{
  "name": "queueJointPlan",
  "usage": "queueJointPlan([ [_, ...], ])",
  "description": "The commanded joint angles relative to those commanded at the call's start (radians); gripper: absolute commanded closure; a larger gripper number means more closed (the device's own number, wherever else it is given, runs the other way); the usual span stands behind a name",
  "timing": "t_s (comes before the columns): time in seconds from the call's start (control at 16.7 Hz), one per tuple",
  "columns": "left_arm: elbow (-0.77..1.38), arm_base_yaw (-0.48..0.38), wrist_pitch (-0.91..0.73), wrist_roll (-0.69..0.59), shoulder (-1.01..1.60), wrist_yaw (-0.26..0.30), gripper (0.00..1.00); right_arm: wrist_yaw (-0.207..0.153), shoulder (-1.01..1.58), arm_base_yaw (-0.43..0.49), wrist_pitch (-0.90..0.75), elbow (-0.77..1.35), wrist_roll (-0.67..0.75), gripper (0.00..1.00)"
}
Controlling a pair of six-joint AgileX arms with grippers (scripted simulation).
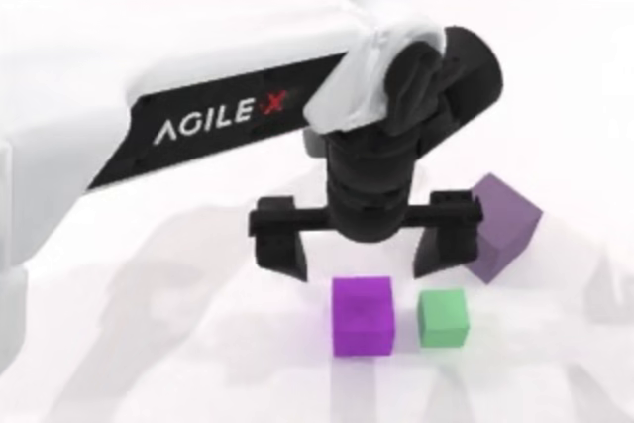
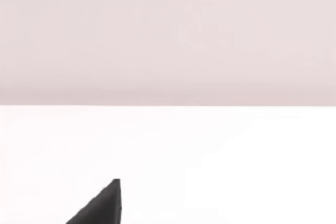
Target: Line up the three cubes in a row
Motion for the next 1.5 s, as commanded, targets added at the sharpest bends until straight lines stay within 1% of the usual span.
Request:
queueJointPlan([
  [0.12,-0.003,-0.005,0.003,0.0,0.004,0.0,0.0,0.0,0.0,0.0,0.0,0.0,0.0,0.0],
  [0.24,-0.028,0.012,0.023,0.008,-0.026,-0.001,0.0,0.001,0.029,0.007,-0.023,0.029,-0.006,0.0],
  [0.48,-0.185,0.103,0.134,0.062,-0.209,-0.005,0.0,0.002,0.203,0.052,-0.142,0.194,-0.036,0.0],
  [0.66,-0.379,0.208,0.259,0.137,-0.428,-0.007,0.0,0.001,0.434,0.106,-0.279,0.388,-0.071,0.0],
  [0.84,-0.615,0.331,0.404,0.239,-0.689,-0.008,0.0,0.0,0.733,0.168,-0.442,0.613,-0.112,0.0],
  [1.14,-1.035,0.544,0.665,0.448,-1.165,-0.007,0.0,-0.001,1.255,0.274,-0.731,0.993,-0.181,0.0],
  [1.5,-1.46,0.768,0.974,0.711,-1.714,0.001,0.0,-0.002,1.736,0.382,-1.02,1.382,-0.253,0.0],
])
